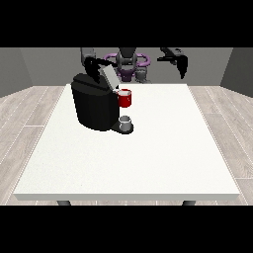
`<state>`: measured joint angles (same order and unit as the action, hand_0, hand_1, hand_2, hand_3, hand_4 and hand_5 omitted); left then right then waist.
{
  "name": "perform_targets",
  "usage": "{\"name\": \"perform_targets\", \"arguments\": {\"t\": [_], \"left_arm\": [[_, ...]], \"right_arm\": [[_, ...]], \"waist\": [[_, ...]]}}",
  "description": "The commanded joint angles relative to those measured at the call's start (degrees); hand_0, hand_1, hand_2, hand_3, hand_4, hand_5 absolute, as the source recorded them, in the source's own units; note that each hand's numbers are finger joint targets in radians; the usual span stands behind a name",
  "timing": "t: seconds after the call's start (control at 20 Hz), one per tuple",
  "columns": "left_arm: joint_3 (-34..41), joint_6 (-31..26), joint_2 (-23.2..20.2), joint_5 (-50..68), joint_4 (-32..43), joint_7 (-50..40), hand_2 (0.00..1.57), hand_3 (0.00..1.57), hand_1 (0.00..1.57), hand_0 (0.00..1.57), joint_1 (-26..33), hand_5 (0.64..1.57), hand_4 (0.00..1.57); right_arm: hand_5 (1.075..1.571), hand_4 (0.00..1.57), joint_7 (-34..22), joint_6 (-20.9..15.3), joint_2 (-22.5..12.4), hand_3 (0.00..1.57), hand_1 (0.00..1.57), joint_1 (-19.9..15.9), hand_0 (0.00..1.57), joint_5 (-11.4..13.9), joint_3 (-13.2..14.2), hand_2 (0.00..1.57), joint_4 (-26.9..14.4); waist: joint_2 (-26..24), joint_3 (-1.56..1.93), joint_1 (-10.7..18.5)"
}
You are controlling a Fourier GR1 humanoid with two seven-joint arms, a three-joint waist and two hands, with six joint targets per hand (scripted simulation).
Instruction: Insert the coffee pod into the coffee machine and close the lid
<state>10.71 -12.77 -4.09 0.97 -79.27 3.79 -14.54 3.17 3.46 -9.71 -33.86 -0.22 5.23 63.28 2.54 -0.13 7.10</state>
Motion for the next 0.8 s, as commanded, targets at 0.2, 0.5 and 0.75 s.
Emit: {"name": "perform_targets", "arguments": {"t": [0.2,0.5,0.75], "left_arm": [[0.02,2.67,-1.41,-0.46,0.94,-2.55,0.00,0.00,0.00,0.00,-1.89,1.571,0.00],[-0.28,0.26,-2.60,1.35,-1.17,-1.33,0.00,0.00,0.00,0.00,0.20,1.571,0.00],[-0.97,1.36,-1.90,-0.19,1.52,3.08,0.00,0.00,0.00,0.00,2.98,1.571,0.14]], "right_arm": [[1.571,0.00,-1.47,-1.65,4.46,0.00,0.00,-1.85,0.00,2.35,-3.36,0.00,-1.56],[1.571,0.00,2.47,-0.91,2.31,0.00,0.00,-3.83,0.00,2.35,-0.89,0.00,-5.37],[1.571,0.11,-2.16,1.41,1.28,0.00,0.00,-7.53,0.00,1.94,-1.19,0.00,-4.80]], "waist": [[-0.40,0.13,-1.43],[1.41,0.14,1.25],[0.60,0.13,0.62]]}}
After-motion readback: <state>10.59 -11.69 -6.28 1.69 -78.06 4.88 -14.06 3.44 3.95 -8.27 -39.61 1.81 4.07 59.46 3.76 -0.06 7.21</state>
